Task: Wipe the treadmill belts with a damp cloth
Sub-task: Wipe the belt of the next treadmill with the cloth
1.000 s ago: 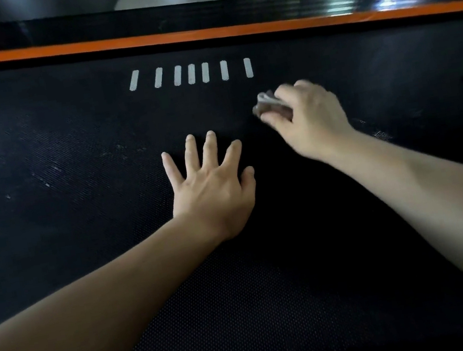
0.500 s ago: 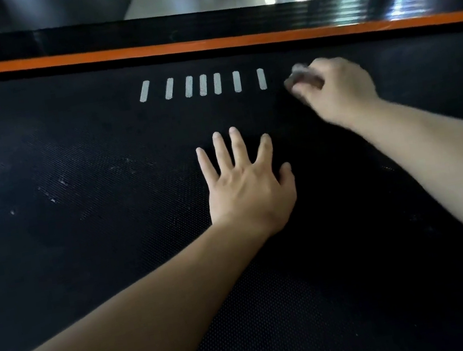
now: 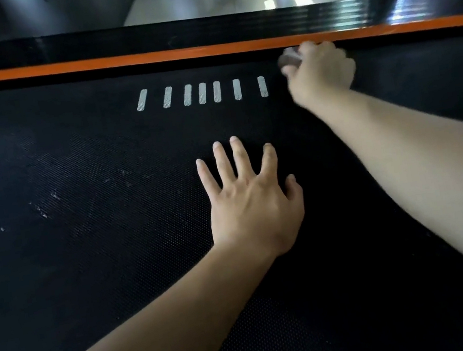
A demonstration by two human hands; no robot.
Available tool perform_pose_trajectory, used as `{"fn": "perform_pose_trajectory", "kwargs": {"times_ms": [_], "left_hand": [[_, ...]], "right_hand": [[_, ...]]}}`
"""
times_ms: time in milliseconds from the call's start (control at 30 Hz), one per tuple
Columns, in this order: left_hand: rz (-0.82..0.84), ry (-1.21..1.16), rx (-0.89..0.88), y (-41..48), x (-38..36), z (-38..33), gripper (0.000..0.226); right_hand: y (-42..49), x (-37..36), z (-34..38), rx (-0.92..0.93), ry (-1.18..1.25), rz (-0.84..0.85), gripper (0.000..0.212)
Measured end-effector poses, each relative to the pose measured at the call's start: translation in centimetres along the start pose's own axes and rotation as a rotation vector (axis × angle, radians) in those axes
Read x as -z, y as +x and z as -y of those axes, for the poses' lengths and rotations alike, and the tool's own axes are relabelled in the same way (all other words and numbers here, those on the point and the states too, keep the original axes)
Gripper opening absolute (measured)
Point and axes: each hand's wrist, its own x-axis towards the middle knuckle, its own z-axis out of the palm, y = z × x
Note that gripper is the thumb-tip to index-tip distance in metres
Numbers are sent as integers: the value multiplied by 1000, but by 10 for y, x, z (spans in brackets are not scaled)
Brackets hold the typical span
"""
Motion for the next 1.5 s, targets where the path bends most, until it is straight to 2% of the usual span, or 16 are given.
{"fn": "perform_pose_trajectory", "kwargs": {"times_ms": [67, 133, 300, 367, 500, 533, 667, 700, 833, 900, 1033, 1133, 1233, 1267, 1400, 1500], "left_hand": [[-2, 6, -3, 1, 0, -1, 64], [-4, 2, -6, 1, 0, 0, 64], [-1, 10, -10, 1, 0, 0, 64], [-1, 6, -11, 0, -1, 1, 64], [-22, 3, 3, 2, -1, 0, 64], [-19, 6, 1, 2, -1, 0, 64], [-27, 6, -21, 1, -4, 0, 64], [-28, 4, -31, 1, -4, 1, 64], [-18, 9, -47, 2, -3, 1, 63], [-10, 9, -46, 2, -2, 1, 63], [-18, 3, -41, 2, -3, 1, 63], [-7, 5, -33, 1, -2, 1, 63], [13, 16, -37, 2, -2, 1, 64], [15, 18, -35, 2, -2, 1, 64], [23, 23, -29, 2, -2, 1, 64], [34, 20, -24, 3, -1, 1, 65]], "right_hand": [[-14, -5, 21, 157, 66, 52, 37], [-9, -4, 17, 198, 133, 116, 33], [34, 6, -35, -207, 94, 36, 37], [23, 1, -29, -121, 63, 25, 37], [-2, 0, -33, 233, 146, 120, 35], [2, 5, -44, 235, 116, 128, 36], [31, 22, -93, -172, 49, 24, 44], [28, 20, -92, -172, 49, 21, 41], [-7, 9, -65, 127, 141, 93, 37], [-5, 13, -71, 178, 110, 106, 37], [27, 30, -97, -184, 68, 75, 43], [2, 24, -79, -42, 52, 54, 39], [-32, 25, -77, 158, 113, 132, 33], [-33, 29, -83, 150, 78, 124, 34], [-23, 43, -100, -122, 39, 40, 37], [-59, 39, -75, 135, -4, 30, 44]]}}
